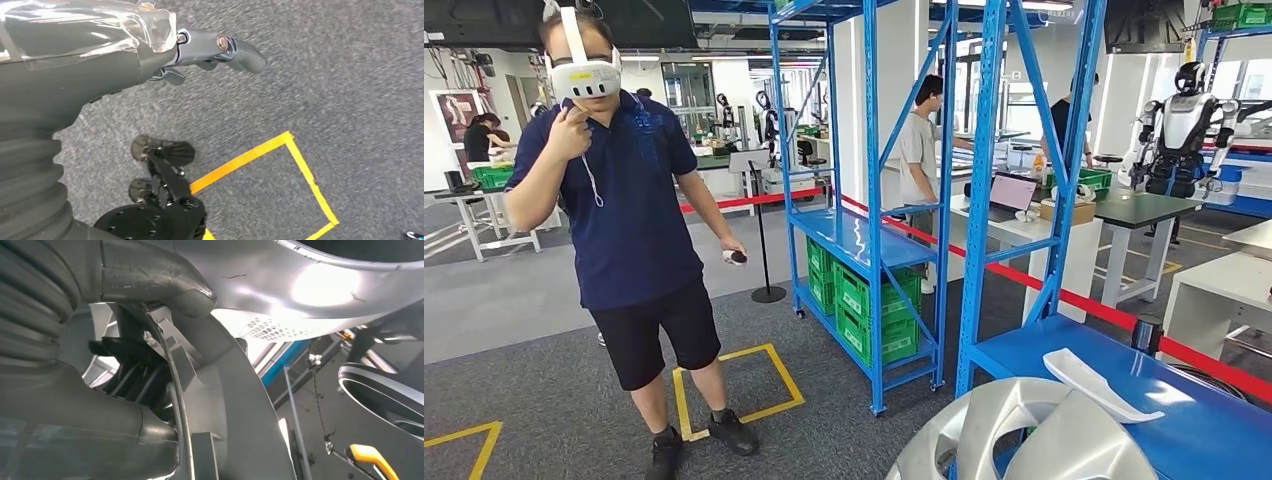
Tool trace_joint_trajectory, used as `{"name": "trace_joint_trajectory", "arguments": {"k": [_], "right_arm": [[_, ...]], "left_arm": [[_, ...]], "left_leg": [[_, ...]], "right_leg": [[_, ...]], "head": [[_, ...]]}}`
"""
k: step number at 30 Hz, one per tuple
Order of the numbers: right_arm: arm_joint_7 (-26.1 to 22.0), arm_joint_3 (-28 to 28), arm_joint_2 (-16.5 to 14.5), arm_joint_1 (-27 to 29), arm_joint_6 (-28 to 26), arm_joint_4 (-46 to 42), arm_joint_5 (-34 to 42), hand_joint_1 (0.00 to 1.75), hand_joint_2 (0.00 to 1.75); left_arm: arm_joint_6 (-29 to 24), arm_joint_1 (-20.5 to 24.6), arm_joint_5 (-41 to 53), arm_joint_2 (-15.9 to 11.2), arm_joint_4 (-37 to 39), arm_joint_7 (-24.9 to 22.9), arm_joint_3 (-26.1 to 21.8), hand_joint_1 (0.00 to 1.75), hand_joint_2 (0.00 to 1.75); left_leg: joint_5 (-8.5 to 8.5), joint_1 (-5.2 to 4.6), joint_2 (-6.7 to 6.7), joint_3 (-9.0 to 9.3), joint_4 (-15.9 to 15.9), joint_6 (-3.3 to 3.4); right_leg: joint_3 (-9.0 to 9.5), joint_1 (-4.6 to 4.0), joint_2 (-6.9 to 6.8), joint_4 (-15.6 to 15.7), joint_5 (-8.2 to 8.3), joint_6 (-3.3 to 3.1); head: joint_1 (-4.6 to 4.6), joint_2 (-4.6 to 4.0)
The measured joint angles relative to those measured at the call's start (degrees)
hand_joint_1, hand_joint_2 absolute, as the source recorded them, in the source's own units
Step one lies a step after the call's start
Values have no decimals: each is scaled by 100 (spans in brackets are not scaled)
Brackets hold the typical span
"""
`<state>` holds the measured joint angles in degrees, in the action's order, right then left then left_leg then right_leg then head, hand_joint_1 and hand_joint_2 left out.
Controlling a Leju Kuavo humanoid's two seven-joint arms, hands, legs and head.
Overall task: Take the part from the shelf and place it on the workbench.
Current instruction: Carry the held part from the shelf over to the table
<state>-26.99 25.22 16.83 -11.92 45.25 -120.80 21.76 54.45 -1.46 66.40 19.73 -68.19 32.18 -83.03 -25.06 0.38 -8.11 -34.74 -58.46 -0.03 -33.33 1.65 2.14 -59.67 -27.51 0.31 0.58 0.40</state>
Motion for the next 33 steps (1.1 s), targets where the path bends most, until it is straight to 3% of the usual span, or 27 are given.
{"name": "trace_joint_trajectory", "arguments": {"k": [2, 4, 5, 7, 8, 9, 11, 13, 15, 16, 18, 20, 22, 23, 24, 26, 28, 30, 31, 33], "right_arm": [[5, -2, -14, -11, 19, 12, -4, 175, 175], [9, -2, -24, -17, 47, 21, -10, 175, 175], [9, -2, -26, -17, 58, 28, -10, 175, 175], [7, 0, -27, -17, 71, 56, -13, 175, 175], [3, 1, -28, -17, 79, 70, -14, 175, 175], [-2, 2, -31, -17, 86, 79, -15, 175, 175], [-14, 4, -42, -14, 98, 83, -19, 175, 175], [-26, 8, -51, -7, 107, 86, -20, 175, 175], [-45, 19, -62, -4, 113, 91, -22, 175, 175], [-60, 27, -67, -4, 115, 93, -21, 175, 175], [-106, 39, -60, -5, 121, 92, 2, 175, 175], [-128, 49, -39, -1, 126, 93, 26, 175, 175], [-102, 75, -22, 7, 109, 94, 31, 175, 175], [-78, 93, -16, 7, 89, 94, 36, 175, 175], [-51, 110, -13, 4, 63, 94, 47, 175, 175], [-1, 146, -11, -12, 12, 96, 79, 175, 175], [25, 182, -13, -27, -13, 94, 108, 175, 175], [37, 215, -13, -41, -22, 90, 122, 175, 175], [42, 225, -13, -51, -26, 90, 125, 175, 175], [43, 242, -15, -68, -32, 89, 129, 175, 175]], "left_arm": [[0, -9, 4, -3, 0, 11, -31, 0, 175], [-4, 23, 14, -7, 2, 28, -47, 0, 175], [-6, 44, 18, -9, 13, 40, -51, 0, 175], [-5, 62, 21, -16, 63, 63, -59, 0, 175], [-3, 65, 20, -25, 92, 73, -71, 0, 175], [-1, 65, 17, -36, 116, 78, -88, 0, 175], [2, 71, 10, -74, 141, 84, -124, 0, 175], [4, 93, -4, -117, 153, 91, -143, 0, 175], [14, 110, -10, -157, 161, 96, -172, 0, 175], [28, 108, -1, -166, 168, 99, -190, 0, 175], [65, 109, 22, -166, 178, 110, -215, 0, 175], [102, 127, 59, -143, 184, 130, -224, 0, 175], [119, 138, 115, -117, 184, 161, -239, 0, 175], [123, 137, 143, -107, 184, 180, -250, 0, 175], [127, 133, 172, -102, 184, 196, -266, 0, 175], [139, 127, 209, -101, 178, 219, -295, 0, 175], [154, 124, 223, -102, 151, 234, -319, 0, 175], [165, 101, 227, -99, 130, 249, -353, 0, 175], [169, 84, 231, -97, 126, 254, -373, 0, 175], [173, 67, 236, -95, 110, 263, -397, 0, 175]], "left_leg": [[-94, 9, 207, -94, -174, -39], [-354, 10, 580, -396, -758, -78], [-489, 17, 693, -596, -1125, -88], [-591, 20, 778, -871, -1573, -79], [-508, 10, 796, -859, -1509, -51], [-354, -15, 832, -732, -1241, -1], [-58, -122, 1073, -329, -482, 144], [18, -215, 1250, -122, -86, 234], [28, -234, 1156, -86, 2, 266], [65, -221, 1082, -24, 86, 278], [156, -170, 942, 116, 259, 305], [201, -132, 788, 154, 309, 306], [199, -110, 602, 145, 297, 289], [190, -91, 505, 143, 280, 267], [173, -64, 412, 140, 248, 232], [100, -13, 233, 96, 112, 113], [23, 11, 104, 15, -23, 10], [6, 41, 26, -40, -59, -29], [0, 52, 72, -63, -79, -41], [-139, 55, 387, -210, -365, -63]], "right_leg": [[17, -4, -100, 7, -2, -65], [40, -35, -218, 13, -19, -118], [44, -56, -285, 12, -31, -135], [48, -97, -427, 11, -54, -165], [54, -117, -497, 11, -65, -179], [63, -137, -562, 14, -78, -188], [95, -171, -682, 28, -101, -190], [124, -178, -795, 56, -120, -163], [167, -170, -918, 97, -134, -128], [187, -166, -890, 93, -146, -116], [105, -150, -602, -142, -258, -111], [-248, -111, -301, -815, -509, -109], [-586, -66, -235, -1377, -648, -46], [-616, -36, -228, -1364, -585, 22], [-531, 0, -211, -1134, -441, 106], [-207, 78, -66, -405, -118, 262], [-38, 93, 44, -63, -7, 220], [-41, 60, -16, -84, -20, 73], [-38, 50, -62, -81, -18, 30], [-11, 32, -161, -74, -25, -36]], "head": [[18, 1], [33, 0], [37, 0], [40, 0], [41, 1], [42, 1], [42, 1], [41, 1], [46, 1], [43, 1], [41, 1], [33, 1], [23, 2], [22, 2], [21, 2], [11, 1], [5, 0], [13, 1], [17, 1], [35, 1]]}}
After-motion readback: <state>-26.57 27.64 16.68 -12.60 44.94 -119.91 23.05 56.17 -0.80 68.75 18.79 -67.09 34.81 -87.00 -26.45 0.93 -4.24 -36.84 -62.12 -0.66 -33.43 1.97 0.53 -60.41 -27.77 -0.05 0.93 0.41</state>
